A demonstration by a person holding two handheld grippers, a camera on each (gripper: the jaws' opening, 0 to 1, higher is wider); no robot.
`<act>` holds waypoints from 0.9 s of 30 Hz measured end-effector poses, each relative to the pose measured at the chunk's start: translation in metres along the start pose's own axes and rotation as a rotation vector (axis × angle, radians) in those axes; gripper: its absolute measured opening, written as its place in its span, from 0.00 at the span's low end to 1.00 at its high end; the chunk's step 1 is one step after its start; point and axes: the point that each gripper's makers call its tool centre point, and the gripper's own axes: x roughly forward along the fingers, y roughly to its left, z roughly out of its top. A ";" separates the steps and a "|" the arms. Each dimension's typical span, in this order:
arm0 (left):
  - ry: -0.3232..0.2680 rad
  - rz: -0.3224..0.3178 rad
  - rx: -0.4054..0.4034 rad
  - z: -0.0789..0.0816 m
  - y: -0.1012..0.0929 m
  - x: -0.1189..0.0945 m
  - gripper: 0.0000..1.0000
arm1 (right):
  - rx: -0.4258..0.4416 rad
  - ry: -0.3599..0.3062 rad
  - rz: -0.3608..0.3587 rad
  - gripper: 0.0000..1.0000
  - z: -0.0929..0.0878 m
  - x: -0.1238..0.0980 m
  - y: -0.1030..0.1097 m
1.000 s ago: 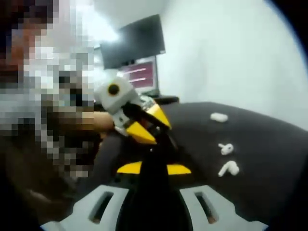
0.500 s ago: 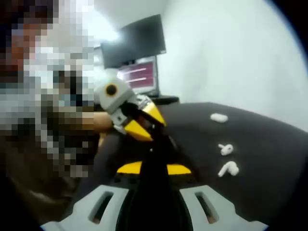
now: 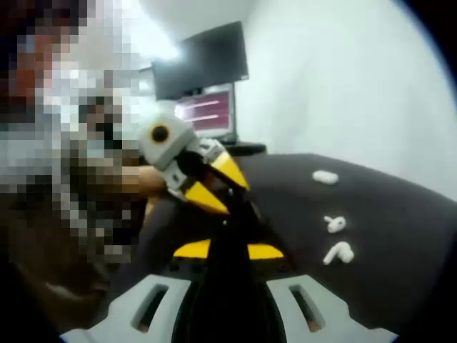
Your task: Pick up three earphones and place each one into its charging case using tactile feedback, ensure that each earphone is properly inserted and securely positioned inside the case.
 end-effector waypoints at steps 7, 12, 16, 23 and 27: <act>0.082 -0.034 0.039 0.001 -0.002 -0.004 0.10 | -0.011 -0.002 0.001 0.18 0.000 0.000 0.001; 0.130 -0.081 0.021 0.001 -0.003 -0.005 0.10 | -0.013 -0.002 -0.001 0.18 0.000 0.000 0.001; 0.178 -0.093 -0.007 -0.003 -0.001 0.001 0.10 | -0.021 0.000 -0.006 0.18 0.000 0.001 0.001; 0.239 -0.124 -0.002 -0.006 -0.004 0.004 0.10 | -0.023 0.000 -0.006 0.18 0.000 0.001 0.001; 0.270 -0.142 0.017 -0.007 -0.005 0.003 0.10 | -0.025 0.000 -0.006 0.18 0.000 0.001 0.001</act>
